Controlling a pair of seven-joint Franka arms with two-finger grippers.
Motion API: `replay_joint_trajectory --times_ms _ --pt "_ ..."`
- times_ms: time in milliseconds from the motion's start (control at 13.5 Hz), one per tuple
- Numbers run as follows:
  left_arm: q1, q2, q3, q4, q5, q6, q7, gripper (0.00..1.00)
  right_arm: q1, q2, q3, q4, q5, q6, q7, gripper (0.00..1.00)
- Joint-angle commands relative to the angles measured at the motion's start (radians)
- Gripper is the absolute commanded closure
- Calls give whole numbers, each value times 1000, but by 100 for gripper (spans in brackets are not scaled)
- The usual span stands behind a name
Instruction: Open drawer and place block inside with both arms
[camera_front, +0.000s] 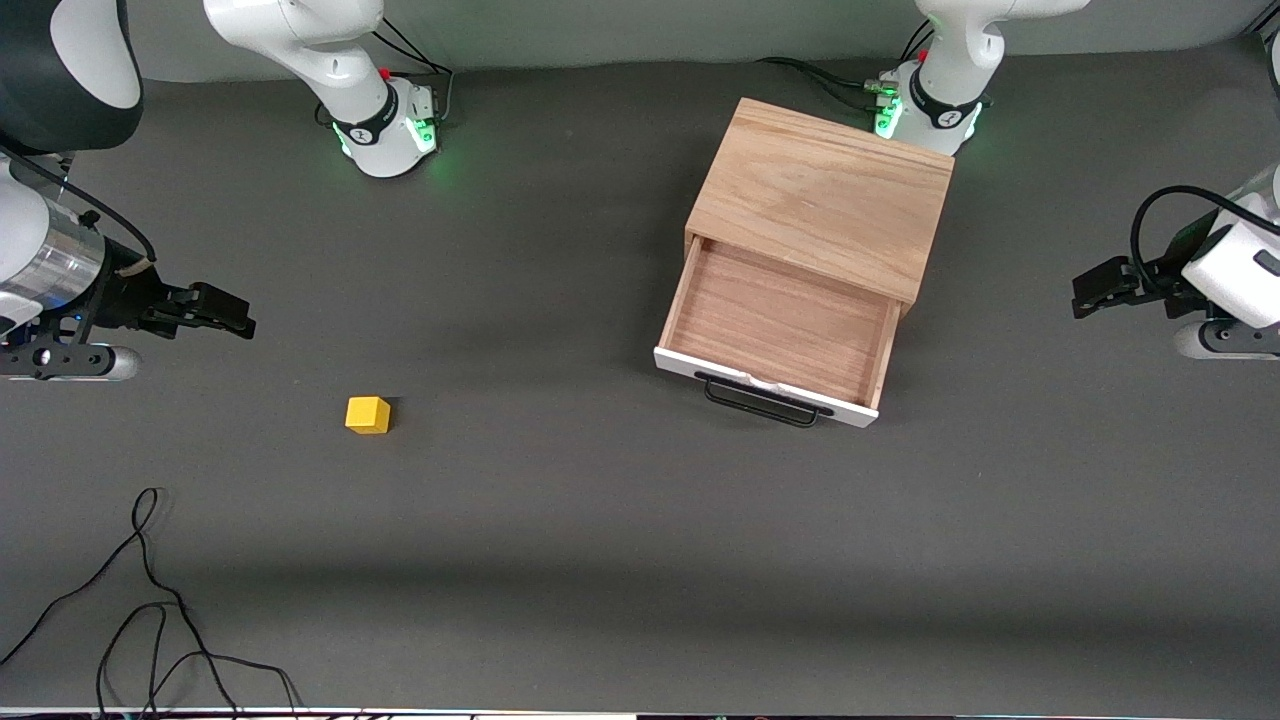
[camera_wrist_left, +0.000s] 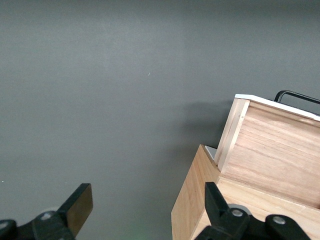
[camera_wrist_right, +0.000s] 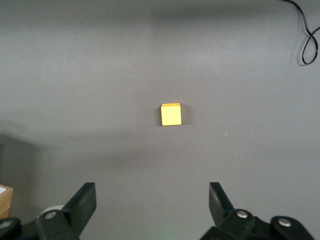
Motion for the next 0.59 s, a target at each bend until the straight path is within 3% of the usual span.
replay_joint_trajectory --times_ms 0,518 --pt "3 -10 -2 -12 9 15 20 0 -3 0 -1 1 2 5 19 0" --pt "2 -8 -2 -10 9 20 20 0 -50 10 -18 34 12 17 24 0"
